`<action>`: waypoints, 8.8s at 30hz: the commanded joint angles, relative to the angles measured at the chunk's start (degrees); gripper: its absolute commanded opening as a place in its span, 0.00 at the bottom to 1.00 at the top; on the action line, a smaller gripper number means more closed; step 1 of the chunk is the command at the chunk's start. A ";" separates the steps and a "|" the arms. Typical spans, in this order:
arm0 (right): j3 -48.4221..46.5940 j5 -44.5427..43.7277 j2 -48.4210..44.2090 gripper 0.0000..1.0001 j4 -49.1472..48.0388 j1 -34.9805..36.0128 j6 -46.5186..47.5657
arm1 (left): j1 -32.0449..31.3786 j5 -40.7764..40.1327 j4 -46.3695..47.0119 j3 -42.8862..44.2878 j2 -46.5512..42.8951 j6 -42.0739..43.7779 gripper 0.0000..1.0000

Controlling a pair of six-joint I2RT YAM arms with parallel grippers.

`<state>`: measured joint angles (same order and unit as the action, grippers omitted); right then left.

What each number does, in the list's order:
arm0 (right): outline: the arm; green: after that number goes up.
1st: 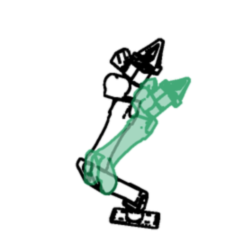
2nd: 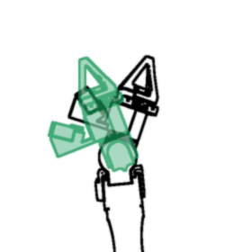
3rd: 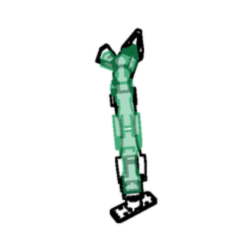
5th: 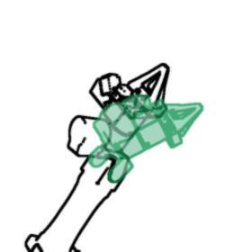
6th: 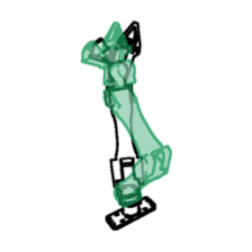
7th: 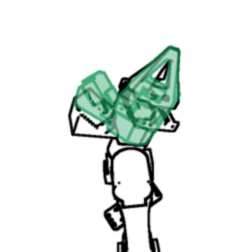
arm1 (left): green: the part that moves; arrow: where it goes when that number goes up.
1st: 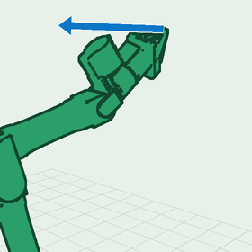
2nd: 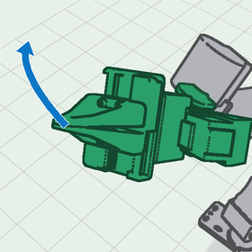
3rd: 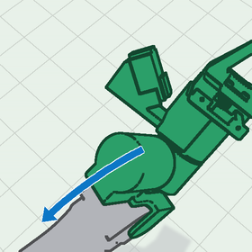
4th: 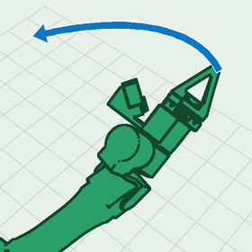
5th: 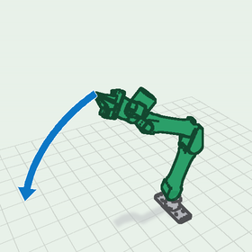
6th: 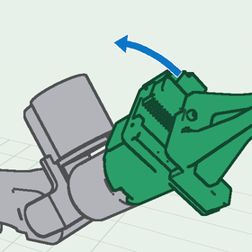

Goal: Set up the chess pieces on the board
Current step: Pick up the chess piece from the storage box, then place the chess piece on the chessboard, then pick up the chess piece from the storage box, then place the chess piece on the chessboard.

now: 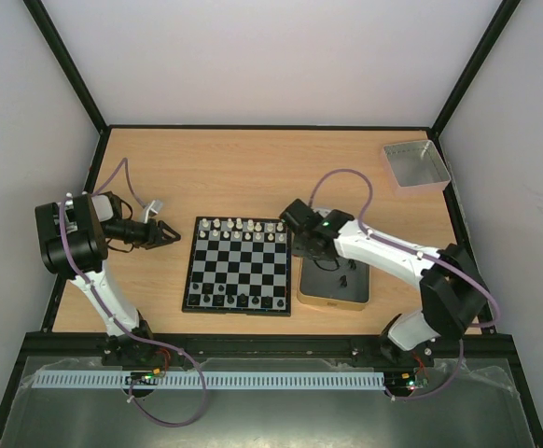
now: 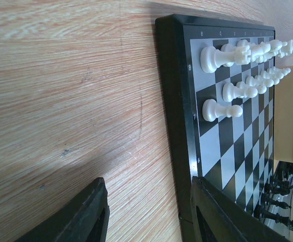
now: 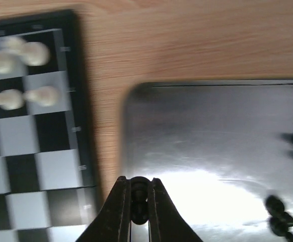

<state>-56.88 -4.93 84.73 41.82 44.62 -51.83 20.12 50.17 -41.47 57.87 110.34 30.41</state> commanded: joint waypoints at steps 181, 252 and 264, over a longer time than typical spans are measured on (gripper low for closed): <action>10.68 1.24 -7.56 0.19 -1.20 -18.50 -0.78 | 0.99 -19.53 7.07 -5.39 0.53 -1.50 0.48; -12.31 -1.93 10.89 0.02 0.65 14.09 -7.23 | 1.51 -19.94 7.47 -5.15 0.91 -2.27 0.48; -20.56 -0.45 17.55 0.02 1.84 18.59 -7.22 | 2.09 -19.84 7.64 -5.04 0.98 -2.66 0.48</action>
<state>-74.08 -4.60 100.79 40.88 61.58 -58.00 20.49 48.99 -38.02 55.18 107.50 27.83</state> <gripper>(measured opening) 0.028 0.477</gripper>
